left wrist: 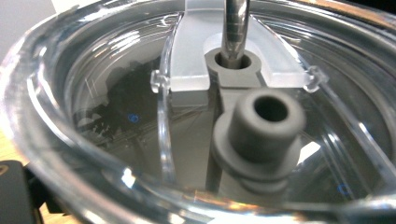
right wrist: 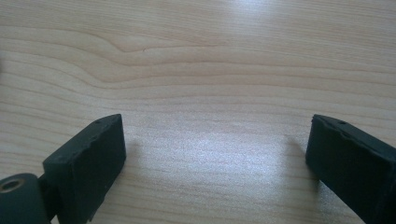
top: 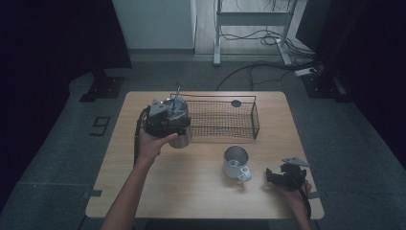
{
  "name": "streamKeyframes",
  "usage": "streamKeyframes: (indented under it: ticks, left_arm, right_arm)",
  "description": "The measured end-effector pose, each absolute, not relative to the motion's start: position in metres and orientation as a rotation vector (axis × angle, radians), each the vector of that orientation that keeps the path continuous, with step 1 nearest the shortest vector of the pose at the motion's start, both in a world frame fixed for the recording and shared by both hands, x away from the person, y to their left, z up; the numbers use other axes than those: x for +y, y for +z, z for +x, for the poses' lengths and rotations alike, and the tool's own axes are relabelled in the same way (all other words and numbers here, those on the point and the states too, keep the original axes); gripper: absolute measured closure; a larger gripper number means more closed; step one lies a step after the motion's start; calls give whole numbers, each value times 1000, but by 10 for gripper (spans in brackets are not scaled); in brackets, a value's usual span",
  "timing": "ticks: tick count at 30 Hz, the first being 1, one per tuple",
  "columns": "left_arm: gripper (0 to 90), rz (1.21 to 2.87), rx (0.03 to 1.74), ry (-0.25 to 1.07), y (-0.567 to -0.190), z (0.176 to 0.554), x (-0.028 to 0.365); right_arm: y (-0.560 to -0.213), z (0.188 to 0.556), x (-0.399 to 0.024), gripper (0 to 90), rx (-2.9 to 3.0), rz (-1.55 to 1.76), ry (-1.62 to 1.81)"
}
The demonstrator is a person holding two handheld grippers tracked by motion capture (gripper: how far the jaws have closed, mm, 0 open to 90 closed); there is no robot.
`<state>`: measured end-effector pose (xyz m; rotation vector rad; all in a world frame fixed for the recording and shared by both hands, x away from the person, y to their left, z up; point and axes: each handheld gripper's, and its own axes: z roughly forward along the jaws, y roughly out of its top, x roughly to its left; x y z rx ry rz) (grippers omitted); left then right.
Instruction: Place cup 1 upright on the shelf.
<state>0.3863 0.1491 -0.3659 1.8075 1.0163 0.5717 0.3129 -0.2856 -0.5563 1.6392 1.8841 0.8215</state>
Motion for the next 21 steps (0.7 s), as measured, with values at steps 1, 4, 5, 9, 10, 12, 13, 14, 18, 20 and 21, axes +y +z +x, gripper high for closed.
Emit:
streamKeyframes:
  ticks: [1,4,5,9,10,12,13,14,18,20,21]
  left_arm:
    - [39,1809,1018,571,-366,387,149]
    - [39,1816,1019,569,-364,390,147]
    - [39,1819,1017,570,-364,391,146]
    - [39,1820,1014,578,-360,393,144]
    - [39,1818,1014,578,-360,394,143]
    - [39,1811,1015,580,-358,395,143]
    - [39,1809,1015,576,-358,396,144]
    - [39,1814,1014,574,-358,398,144]
    - [39,1822,1016,582,-358,401,141]
    - [39,1821,1016,580,-358,402,140]
    - [39,1821,1016,580,-358,402,140]
  right_arm:
    - [-556,313,-286,48,1884,1639,821]
    - [-556,313,-286,48,1884,1639,821]
    - [-556,313,-286,48,1884,1639,821]
    - [-556,313,-286,48,1884,1639,822]
    - [-556,313,-286,48,1884,1639,821]
    - [-556,313,-286,48,1884,1639,822]
    - [-556,313,-286,49,1884,1639,821]
    - [-556,313,-286,50,1883,1639,822]
    - [-556,313,-286,52,1882,1640,822]
    - [-556,313,-286,52,1882,1640,821]
    - [-556,313,-286,52,1882,1640,821]
